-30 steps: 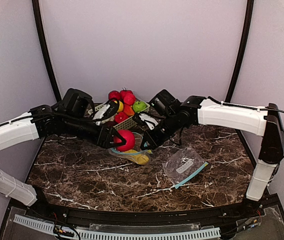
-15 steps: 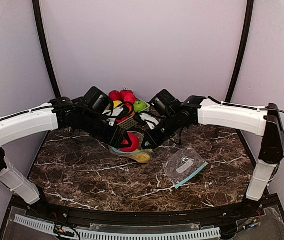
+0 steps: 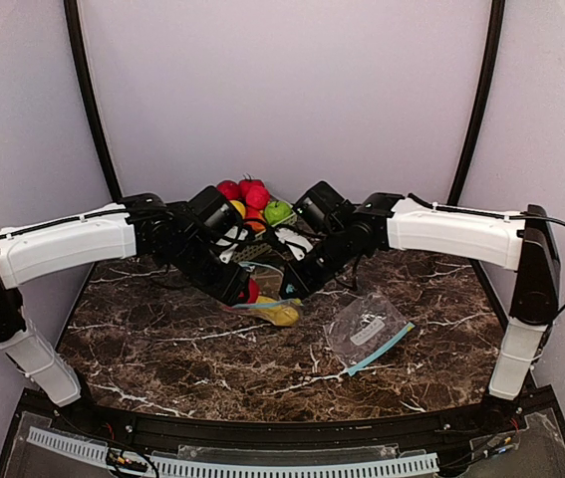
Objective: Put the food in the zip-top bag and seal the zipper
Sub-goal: Place the fake fruit in the zipper food storage bag.
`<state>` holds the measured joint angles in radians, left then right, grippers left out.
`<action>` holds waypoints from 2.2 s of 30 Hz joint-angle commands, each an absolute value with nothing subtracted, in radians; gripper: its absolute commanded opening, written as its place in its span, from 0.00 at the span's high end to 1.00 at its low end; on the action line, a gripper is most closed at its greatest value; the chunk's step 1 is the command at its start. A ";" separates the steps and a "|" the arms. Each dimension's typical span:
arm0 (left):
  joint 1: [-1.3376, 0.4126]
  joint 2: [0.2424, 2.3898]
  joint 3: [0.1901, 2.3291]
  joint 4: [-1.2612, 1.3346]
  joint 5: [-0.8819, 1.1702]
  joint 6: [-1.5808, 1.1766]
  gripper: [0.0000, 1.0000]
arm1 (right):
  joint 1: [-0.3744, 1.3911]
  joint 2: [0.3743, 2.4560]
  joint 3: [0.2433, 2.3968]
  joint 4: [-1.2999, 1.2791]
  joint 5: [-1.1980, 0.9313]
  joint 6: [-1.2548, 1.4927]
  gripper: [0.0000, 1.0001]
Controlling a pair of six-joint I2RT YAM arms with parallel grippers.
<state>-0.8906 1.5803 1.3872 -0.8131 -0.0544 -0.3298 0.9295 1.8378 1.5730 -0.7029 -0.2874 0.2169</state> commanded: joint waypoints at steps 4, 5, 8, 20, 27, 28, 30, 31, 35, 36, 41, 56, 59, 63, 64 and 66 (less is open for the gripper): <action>-0.911 1.595 1.377 -0.877 -0.217 -0.370 0.40 | 0.945 1.865 1.614 -0.699 -0.295 0.233 1.00; -0.912 1.598 1.369 -0.876 -0.232 -0.375 0.40 | 0.946 1.868 1.617 -0.698 -0.298 0.239 1.00; -0.913 1.599 1.347 -0.856 -0.250 -0.385 0.38 | 0.952 1.877 1.624 -0.694 -0.303 0.246 1.00; -0.914 1.588 1.289 -0.830 -0.315 -0.418 0.22 | 0.960 1.881 1.628 -0.694 -0.302 0.251 1.00; -0.914 1.579 1.279 -0.832 -0.327 -0.423 0.19 | 0.960 1.881 1.628 -0.693 -0.301 0.252 1.00; -0.914 1.575 1.276 -0.829 -0.321 -0.423 0.19 | 0.960 1.880 1.627 -0.694 -0.300 0.254 1.00; -0.914 1.561 1.267 -0.813 -0.305 -0.423 0.17 | 0.960 1.879 1.628 -0.694 -0.296 0.253 1.00; -0.913 1.554 1.262 -0.794 -0.297 -0.423 0.16 | 0.960 1.879 1.628 -0.693 -0.296 0.253 1.00; -0.913 1.499 1.221 -0.725 -0.239 -0.434 0.10 | 0.960 1.876 1.629 -0.694 -0.298 0.252 1.00; -0.913 1.474 1.216 -0.714 -0.233 -0.436 0.08 | 0.960 1.876 1.629 -0.694 -0.297 0.251 1.00; -0.909 1.389 1.198 -0.666 -0.196 -0.441 0.02 | 0.960 1.869 1.626 -0.692 -0.304 0.249 1.00; -0.701 1.200 1.200 -0.737 -0.068 -0.366 0.01 | 0.960 1.802 1.572 -0.658 -0.347 0.228 1.00; -0.631 1.204 1.239 -0.792 -0.068 -0.280 0.01 | 0.960 1.793 1.560 -0.651 -0.354 0.227 1.00; -0.524 1.252 1.295 -0.795 -0.014 -0.193 0.01 | 0.960 1.793 1.557 -0.644 -0.359 0.233 1.00; -0.495 1.273 1.311 -0.784 0.027 -0.176 0.01 | 0.960 1.794 1.557 -0.644 -0.359 0.234 1.00; -0.464 1.311 1.337 -0.748 0.068 -0.163 0.01 | 0.960 1.791 1.556 -0.639 -0.359 0.237 1.00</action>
